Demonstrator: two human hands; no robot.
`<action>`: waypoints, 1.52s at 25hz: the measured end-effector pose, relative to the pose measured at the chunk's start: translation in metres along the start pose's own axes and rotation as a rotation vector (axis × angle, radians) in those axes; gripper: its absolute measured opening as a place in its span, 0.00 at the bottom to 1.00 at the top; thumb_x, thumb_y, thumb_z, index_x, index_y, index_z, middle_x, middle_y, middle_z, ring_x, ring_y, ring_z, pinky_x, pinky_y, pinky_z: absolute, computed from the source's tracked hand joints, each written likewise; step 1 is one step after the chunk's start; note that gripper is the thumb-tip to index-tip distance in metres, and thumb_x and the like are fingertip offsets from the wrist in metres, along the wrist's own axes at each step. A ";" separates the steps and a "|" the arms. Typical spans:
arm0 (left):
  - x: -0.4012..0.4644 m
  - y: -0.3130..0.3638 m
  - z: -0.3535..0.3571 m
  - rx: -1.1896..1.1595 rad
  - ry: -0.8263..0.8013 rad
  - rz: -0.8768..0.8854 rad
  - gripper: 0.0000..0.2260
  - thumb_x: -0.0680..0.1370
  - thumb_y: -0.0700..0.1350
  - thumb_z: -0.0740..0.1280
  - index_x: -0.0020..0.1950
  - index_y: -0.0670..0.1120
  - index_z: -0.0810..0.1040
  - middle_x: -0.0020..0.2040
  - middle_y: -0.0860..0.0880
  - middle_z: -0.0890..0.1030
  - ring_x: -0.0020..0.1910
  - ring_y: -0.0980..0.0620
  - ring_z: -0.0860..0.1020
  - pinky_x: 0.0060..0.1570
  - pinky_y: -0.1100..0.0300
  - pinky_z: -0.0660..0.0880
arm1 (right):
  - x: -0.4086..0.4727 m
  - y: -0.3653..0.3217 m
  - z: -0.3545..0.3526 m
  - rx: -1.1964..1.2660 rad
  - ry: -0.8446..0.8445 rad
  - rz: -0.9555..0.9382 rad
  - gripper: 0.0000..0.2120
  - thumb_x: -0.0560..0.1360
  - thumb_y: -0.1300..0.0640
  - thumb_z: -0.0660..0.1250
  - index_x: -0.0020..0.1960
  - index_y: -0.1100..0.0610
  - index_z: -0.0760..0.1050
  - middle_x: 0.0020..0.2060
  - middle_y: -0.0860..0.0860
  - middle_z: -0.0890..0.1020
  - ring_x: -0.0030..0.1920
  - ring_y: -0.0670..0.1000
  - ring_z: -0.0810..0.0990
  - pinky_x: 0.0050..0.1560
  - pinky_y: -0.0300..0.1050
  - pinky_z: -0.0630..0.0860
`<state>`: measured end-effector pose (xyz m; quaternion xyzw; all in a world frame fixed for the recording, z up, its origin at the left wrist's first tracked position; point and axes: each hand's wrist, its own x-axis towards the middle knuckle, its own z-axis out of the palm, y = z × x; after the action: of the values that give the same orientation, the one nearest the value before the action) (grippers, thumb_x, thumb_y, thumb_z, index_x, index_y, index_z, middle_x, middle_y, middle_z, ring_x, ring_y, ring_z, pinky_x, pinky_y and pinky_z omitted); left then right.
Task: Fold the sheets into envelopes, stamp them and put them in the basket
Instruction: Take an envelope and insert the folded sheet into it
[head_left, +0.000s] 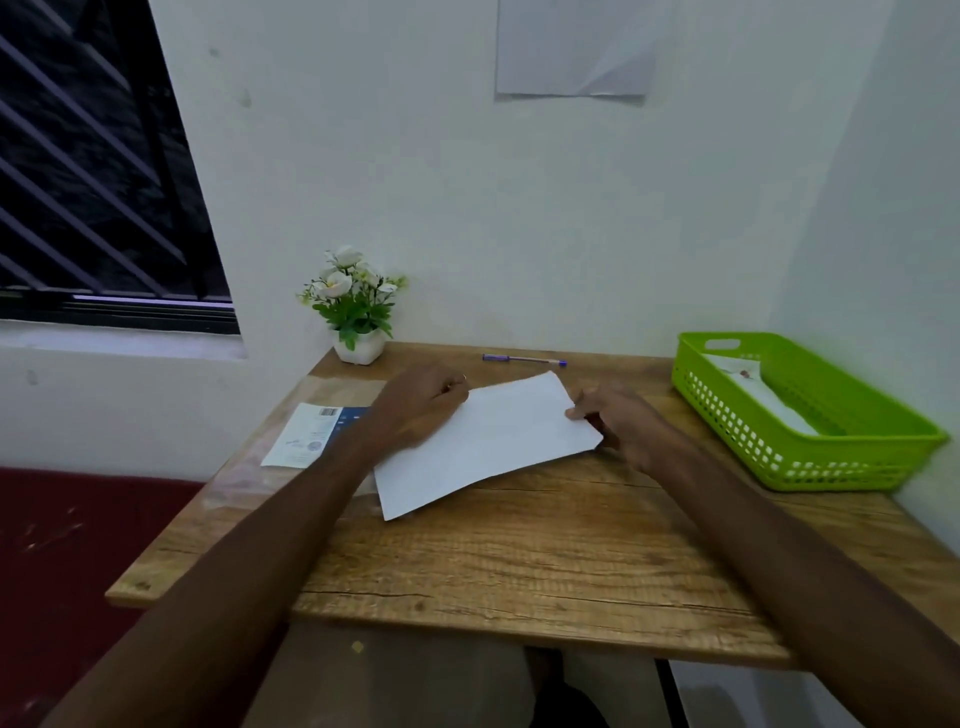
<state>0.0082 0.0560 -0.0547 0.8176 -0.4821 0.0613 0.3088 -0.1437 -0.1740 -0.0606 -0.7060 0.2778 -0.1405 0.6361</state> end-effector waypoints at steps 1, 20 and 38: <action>0.001 -0.003 0.002 0.018 -0.010 0.000 0.13 0.82 0.49 0.59 0.38 0.54 0.74 0.39 0.52 0.78 0.39 0.54 0.72 0.40 0.55 0.64 | 0.000 0.001 -0.001 0.030 -0.025 0.014 0.06 0.72 0.70 0.67 0.45 0.61 0.78 0.44 0.58 0.83 0.43 0.55 0.82 0.42 0.47 0.76; -0.018 0.017 0.032 0.192 -0.215 0.035 0.54 0.65 0.71 0.74 0.81 0.56 0.48 0.77 0.50 0.59 0.77 0.46 0.56 0.77 0.39 0.54 | 0.004 0.016 0.002 0.153 -0.172 0.027 0.19 0.65 0.64 0.72 0.56 0.65 0.78 0.51 0.63 0.85 0.45 0.58 0.86 0.42 0.50 0.82; -0.023 0.030 0.032 0.216 -0.073 0.141 0.53 0.61 0.69 0.75 0.79 0.56 0.54 0.74 0.51 0.62 0.71 0.47 0.65 0.72 0.39 0.64 | -0.018 0.010 0.008 -0.187 0.117 -0.389 0.06 0.66 0.70 0.77 0.38 0.61 0.84 0.30 0.52 0.84 0.25 0.43 0.77 0.25 0.34 0.69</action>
<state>-0.0351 0.0446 -0.0761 0.8119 -0.5398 0.1048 0.1959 -0.1561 -0.1577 -0.0683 -0.7929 0.1845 -0.2749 0.5116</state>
